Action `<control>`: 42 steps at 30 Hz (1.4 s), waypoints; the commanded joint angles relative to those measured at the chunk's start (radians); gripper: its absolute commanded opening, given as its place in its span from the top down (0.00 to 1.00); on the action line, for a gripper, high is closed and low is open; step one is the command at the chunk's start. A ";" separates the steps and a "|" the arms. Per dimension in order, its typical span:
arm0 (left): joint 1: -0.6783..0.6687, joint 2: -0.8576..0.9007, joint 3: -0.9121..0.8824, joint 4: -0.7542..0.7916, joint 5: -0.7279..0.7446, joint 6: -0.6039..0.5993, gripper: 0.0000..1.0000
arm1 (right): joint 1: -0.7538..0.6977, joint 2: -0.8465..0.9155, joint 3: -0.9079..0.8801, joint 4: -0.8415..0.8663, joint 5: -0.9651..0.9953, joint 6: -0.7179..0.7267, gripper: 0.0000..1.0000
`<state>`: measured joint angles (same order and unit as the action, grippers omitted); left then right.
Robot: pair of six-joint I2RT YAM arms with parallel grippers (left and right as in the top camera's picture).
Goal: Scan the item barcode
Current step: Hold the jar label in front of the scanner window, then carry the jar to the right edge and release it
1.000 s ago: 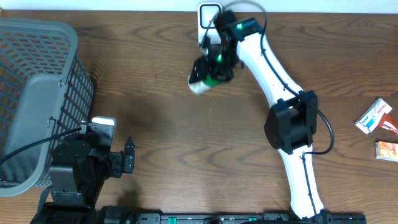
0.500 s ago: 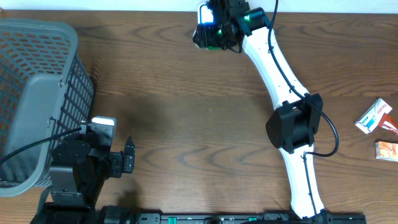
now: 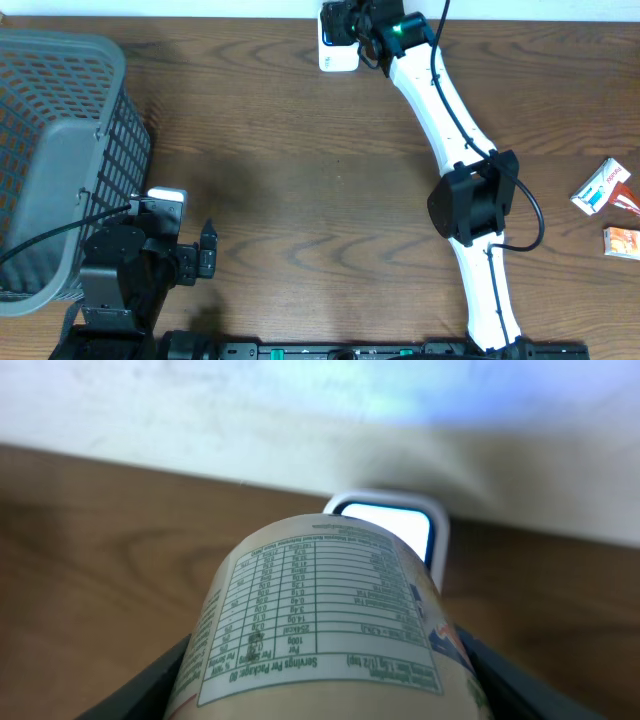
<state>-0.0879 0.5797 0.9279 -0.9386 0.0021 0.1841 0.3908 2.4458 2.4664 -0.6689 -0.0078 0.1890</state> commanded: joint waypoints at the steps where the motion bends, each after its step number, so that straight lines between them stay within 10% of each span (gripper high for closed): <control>1: -0.002 -0.006 0.010 0.000 0.006 0.010 0.01 | 0.004 0.056 0.019 0.054 0.102 -0.103 0.38; 23: -0.002 -0.006 0.010 0.000 0.006 0.010 0.01 | 0.032 0.202 0.019 0.403 0.398 -0.180 0.37; 42: -0.002 -0.006 0.010 0.000 0.006 0.010 0.01 | -0.072 0.050 0.019 -0.314 0.750 -0.226 0.49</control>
<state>-0.0879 0.5797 0.9279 -0.9386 0.0021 0.1841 0.3786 2.5561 2.4676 -0.9119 0.6334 -0.0807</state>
